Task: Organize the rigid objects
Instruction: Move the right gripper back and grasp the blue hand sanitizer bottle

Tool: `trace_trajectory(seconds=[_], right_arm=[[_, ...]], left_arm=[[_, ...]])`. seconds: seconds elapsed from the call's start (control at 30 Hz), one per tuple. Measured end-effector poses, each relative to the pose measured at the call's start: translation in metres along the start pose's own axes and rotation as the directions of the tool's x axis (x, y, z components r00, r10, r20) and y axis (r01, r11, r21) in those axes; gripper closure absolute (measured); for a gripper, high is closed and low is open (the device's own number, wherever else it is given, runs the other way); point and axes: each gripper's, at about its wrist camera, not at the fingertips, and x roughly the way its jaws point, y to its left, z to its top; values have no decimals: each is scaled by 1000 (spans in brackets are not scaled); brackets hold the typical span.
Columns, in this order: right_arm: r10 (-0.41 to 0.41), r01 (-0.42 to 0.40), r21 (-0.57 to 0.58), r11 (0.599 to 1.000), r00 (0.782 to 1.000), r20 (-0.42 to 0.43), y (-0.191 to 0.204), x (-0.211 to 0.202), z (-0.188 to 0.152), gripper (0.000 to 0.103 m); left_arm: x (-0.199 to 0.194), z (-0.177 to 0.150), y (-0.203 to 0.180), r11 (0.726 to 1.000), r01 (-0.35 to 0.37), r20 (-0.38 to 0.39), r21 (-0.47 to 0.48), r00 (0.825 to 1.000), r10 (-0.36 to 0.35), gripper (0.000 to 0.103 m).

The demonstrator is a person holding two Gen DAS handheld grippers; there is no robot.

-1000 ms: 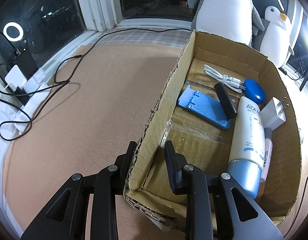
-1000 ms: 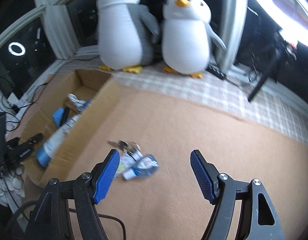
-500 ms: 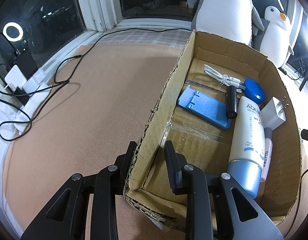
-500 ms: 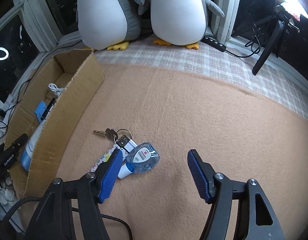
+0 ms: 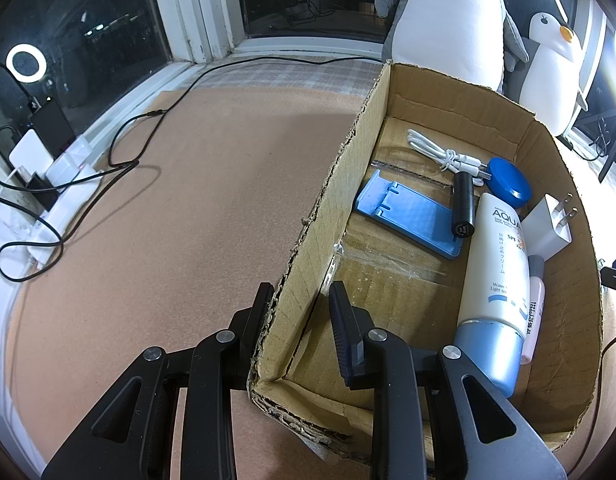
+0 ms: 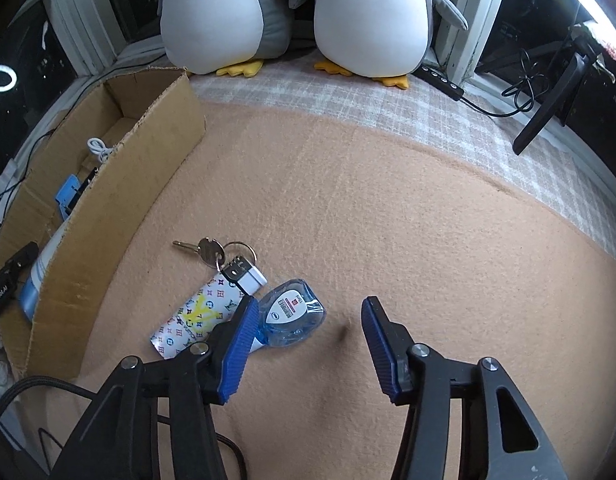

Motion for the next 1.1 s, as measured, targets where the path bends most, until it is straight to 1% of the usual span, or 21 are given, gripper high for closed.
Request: trace_trajectory(seconds=[0.13, 0.23, 0.33, 0.43, 0.47, 0.53, 0.6, 0.63, 0.77, 0.83, 1.0, 1.07, 1.1], right_arm=[[-11, 11, -21, 1000, 1000, -1, -6, -2, -2, 54], [-39, 39, -30, 999, 999, -5, -13, -4, -3, 54], [3, -2, 14, 1000, 1000, -13, -17, -7, -3, 54], [0, 2, 67, 998, 1000, -24, -17, -7, -6, 54], [11, -8, 88, 996, 1000, -26, -17, -7, -7, 54], [57, -50, 155, 987, 998, -39, -19, -6, -9, 54], [83, -73, 191, 979, 995, -48, -17, -5, -11, 54], [91, -81, 191, 978, 995, -46, -15, -3, -10, 54], [77, -67, 183, 981, 996, -47, -9, 2, -6, 55], [67, -57, 172, 983, 996, -53, -7, 4, -4, 65], [17, -11, 103, 995, 999, -49, 2, 9, 1, 66], [-12, 14, 58, 998, 999, -42, 8, 10, 3, 69], [-13, 15, 45, 999, 999, -39, 10, 10, 3, 74]], left_arm=[[0, 0, 0, 1000, 0, 0, 1, 1000, 0, 78], [0, 0, 0, 1000, 0, 0, -1, 1000, 0, 78], [0, 0, 0, 1000, -1, 0, -1, 1000, 1, 78], [0, 0, 0, 1000, 0, 0, 0, 1000, 0, 78], [0, 0, 0, 1000, 0, 0, -1, 1000, 0, 78], [0, 0, 0, 1000, 0, 0, -1, 1000, 0, 78], [0, 0, 0, 1000, 0, 0, -1, 1000, 0, 78], [0, 0, 0, 1000, -1, 0, -1, 1000, 1, 78], [0, 0, 0, 1000, 0, 0, -2, 1000, 0, 78], [0, 0, 0, 1000, 0, 0, -2, 1000, 0, 78], [0, 0, -1, 1000, -1, 0, -3, 1000, 1, 78], [0, 1, -1, 1000, -1, -1, -3, 1000, 1, 78], [0, 0, -1, 1000, 0, -1, -4, 1000, 0, 78]])
